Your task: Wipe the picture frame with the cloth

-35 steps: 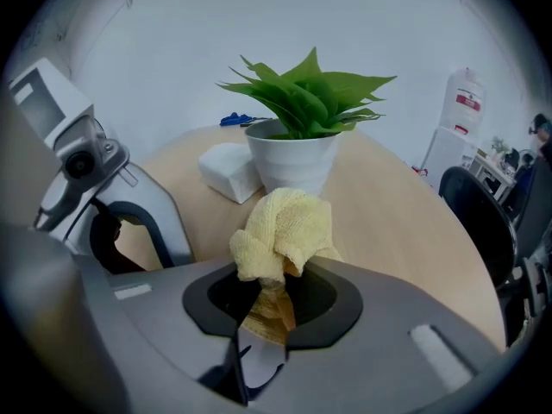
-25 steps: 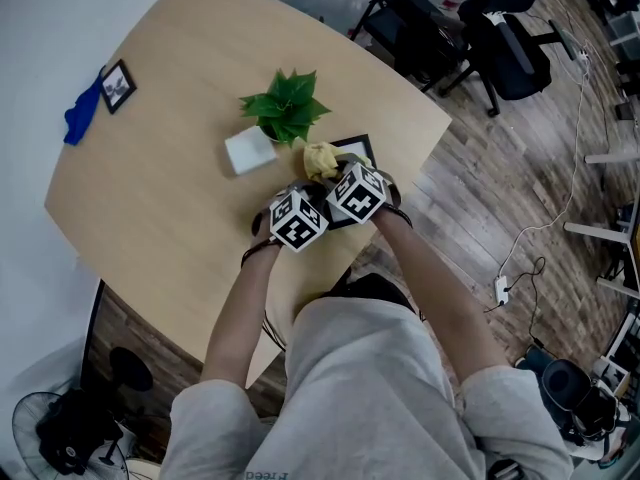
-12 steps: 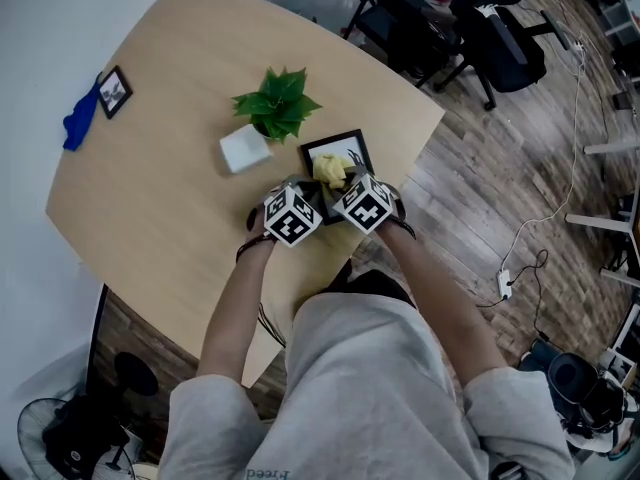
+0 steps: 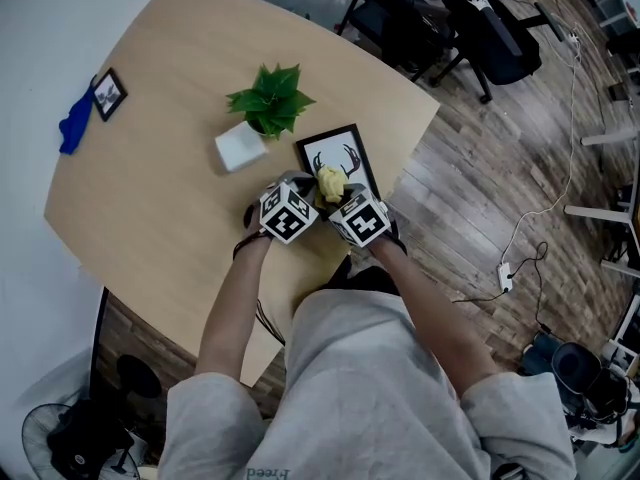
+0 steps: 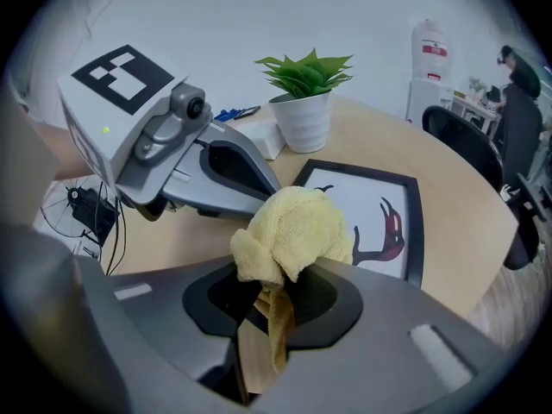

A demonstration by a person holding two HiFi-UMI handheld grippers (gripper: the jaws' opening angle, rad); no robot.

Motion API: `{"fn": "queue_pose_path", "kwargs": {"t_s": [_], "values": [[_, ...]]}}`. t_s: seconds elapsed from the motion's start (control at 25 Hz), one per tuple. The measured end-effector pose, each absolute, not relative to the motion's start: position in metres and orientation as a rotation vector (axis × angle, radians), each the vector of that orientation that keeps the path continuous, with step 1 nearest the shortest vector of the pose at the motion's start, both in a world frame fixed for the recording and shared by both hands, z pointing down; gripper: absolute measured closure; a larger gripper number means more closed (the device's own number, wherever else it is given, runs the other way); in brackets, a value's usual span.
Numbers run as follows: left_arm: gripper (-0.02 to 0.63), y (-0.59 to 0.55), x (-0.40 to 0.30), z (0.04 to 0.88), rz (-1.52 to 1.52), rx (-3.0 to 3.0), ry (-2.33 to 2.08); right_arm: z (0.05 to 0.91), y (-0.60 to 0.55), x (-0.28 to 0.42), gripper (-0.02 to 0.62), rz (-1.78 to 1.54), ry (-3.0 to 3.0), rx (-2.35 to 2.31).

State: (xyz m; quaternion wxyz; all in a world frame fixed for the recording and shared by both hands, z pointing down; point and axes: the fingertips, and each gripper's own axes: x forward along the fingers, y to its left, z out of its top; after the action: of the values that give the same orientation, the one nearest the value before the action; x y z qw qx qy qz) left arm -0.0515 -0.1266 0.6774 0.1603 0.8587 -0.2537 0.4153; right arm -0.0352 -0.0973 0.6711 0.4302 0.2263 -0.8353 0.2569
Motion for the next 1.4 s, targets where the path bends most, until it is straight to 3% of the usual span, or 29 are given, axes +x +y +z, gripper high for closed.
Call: {"fn": "queue_pose_path", "kwargs": {"t_s": [0.8, 1.4], "values": [[0.554, -0.131, -0.052, 0.677, 1.202, 2.365, -0.832, 0.673, -0.045, -0.016, 0.515, 0.484, -2.123, 0.473], [0.554, -0.129, -0.055, 0.672, 1.143, 2.285, -0.980, 0.655, -0.101, 0.112, 0.514, 0.565, -2.003, 0.896]]}}
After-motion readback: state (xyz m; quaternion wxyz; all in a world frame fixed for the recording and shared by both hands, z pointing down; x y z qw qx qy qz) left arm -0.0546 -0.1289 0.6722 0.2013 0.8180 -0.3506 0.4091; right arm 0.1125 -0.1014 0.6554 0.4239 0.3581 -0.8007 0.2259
